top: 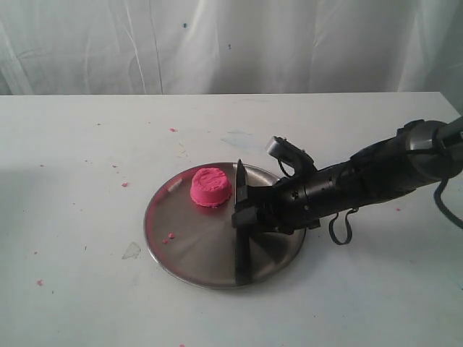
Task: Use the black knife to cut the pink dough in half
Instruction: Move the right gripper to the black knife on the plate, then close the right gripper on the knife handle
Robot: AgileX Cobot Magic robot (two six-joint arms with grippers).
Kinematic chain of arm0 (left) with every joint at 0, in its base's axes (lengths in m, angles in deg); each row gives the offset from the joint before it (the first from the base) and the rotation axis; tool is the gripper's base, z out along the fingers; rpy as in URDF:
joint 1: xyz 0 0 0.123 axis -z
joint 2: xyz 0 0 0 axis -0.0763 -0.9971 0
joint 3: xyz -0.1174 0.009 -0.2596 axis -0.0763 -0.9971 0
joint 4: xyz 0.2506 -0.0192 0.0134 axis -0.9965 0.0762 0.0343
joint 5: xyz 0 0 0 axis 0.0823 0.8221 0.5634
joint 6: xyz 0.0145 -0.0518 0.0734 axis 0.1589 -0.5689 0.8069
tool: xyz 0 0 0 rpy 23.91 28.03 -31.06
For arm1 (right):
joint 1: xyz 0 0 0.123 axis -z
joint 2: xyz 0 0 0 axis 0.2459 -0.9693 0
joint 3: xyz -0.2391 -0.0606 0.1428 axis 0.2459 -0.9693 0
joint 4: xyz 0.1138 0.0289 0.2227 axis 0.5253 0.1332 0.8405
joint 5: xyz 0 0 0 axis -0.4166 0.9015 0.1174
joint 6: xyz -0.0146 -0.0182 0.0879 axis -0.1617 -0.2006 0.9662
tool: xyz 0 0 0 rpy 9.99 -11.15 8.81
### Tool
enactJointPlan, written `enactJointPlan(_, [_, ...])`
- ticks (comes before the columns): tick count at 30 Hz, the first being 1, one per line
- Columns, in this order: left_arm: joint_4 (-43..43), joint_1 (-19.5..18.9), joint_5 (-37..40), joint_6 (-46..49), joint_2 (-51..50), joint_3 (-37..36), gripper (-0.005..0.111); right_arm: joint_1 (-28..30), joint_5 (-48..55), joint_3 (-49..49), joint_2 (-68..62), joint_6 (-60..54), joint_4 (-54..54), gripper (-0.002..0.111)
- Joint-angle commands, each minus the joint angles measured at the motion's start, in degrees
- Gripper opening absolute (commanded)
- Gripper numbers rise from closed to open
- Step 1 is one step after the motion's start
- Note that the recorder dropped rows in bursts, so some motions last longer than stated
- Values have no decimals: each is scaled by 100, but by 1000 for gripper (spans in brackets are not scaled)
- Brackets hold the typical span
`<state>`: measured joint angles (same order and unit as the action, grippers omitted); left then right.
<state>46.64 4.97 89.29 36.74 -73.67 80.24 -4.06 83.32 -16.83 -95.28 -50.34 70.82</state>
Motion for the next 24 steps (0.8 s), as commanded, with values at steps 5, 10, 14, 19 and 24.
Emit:
enactJointPlan(5, [46, -8, -29, 0, 29, 10, 0, -5, -346, -70, -181, 198, -731, 23])
enactJointPlan(10, [46, -8, -29, 0, 29, 10, 0, -5, -440, -58, -169, 198, -744, 18])
enactJointPlan(14, [46, -8, -29, 0, 29, 10, 0, -5, -526, -9, 32, 198, -1023, 17])
enactJointPlan(19, [46, -8, -29, 0, 29, 10, 0, -5, -770, 42, 476, 604, -2057, 17])
enactJointPlan(24, [46, -8, -29, 0, 29, 10, 0, -5, -805, 236, 928, 1837, -3983, 17])
